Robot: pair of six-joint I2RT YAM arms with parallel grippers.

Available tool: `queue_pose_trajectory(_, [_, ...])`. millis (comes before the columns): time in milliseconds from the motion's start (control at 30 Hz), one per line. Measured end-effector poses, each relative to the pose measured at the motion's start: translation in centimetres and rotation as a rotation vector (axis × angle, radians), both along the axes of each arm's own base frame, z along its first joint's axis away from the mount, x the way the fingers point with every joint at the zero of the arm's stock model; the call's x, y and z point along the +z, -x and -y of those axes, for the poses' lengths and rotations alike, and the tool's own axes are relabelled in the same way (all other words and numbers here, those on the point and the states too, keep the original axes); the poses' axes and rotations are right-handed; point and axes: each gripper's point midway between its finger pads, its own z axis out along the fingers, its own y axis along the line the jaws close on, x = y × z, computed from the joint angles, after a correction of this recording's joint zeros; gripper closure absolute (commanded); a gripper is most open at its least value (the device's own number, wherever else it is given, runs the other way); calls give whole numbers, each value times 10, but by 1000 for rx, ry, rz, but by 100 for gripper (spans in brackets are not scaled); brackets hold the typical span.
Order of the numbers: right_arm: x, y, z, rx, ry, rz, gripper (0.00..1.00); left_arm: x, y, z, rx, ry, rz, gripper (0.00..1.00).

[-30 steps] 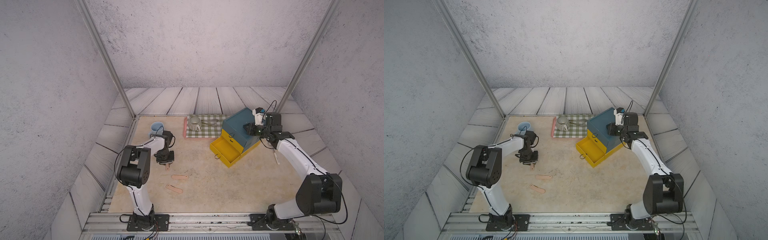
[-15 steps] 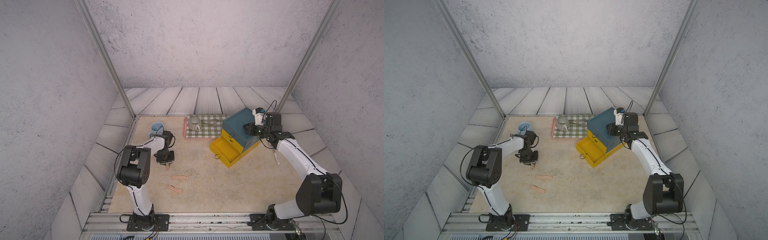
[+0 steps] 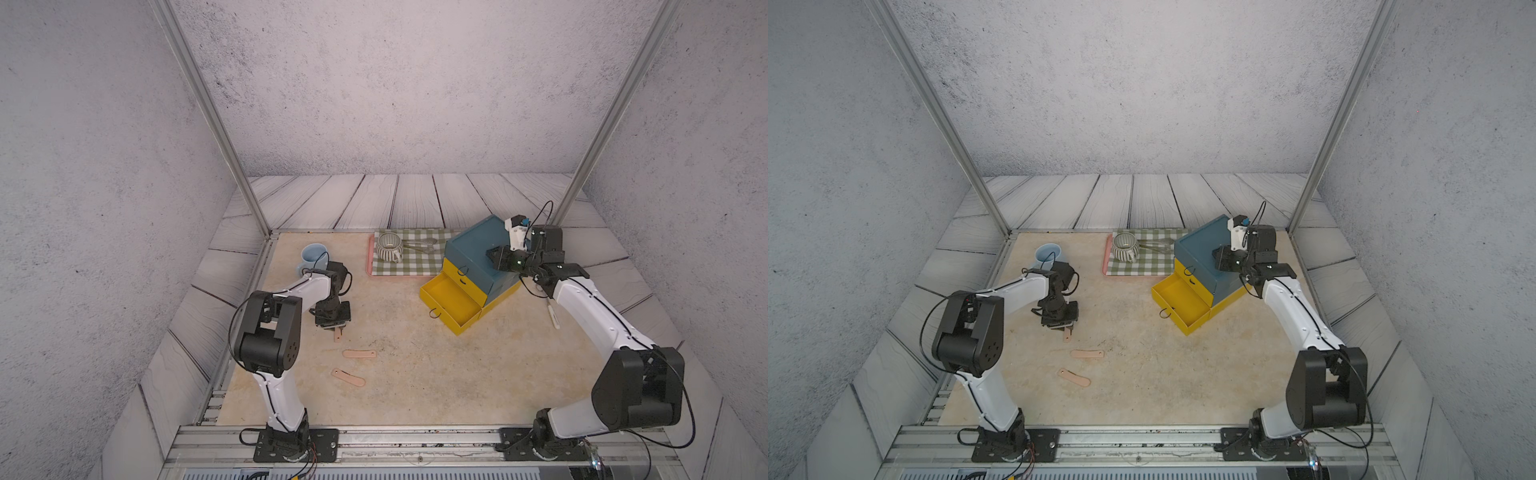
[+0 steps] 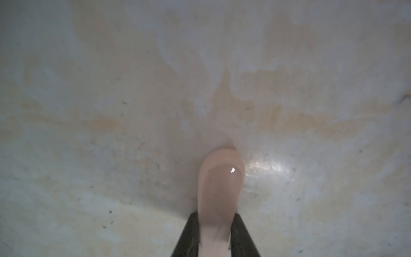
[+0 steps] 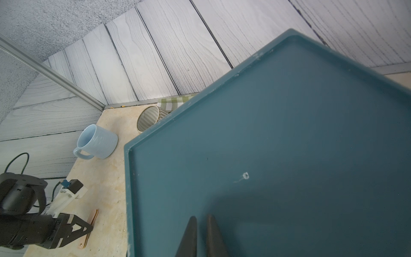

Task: Place the fruit knives into the drawer by color
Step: Pick up the fruit knife from the center of the board, then place the fruit knife in the drawer.

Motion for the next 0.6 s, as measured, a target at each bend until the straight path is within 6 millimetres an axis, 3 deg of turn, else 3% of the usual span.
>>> queue_pose_trajectory(233, [0,0,0,-1,-1,0,87,34,-1,39,-28,91,81,86])
queue_pose_trajectory(600, [0,0,0,-2,-2,-1,87,88,-3,165,-118,455,179,86])
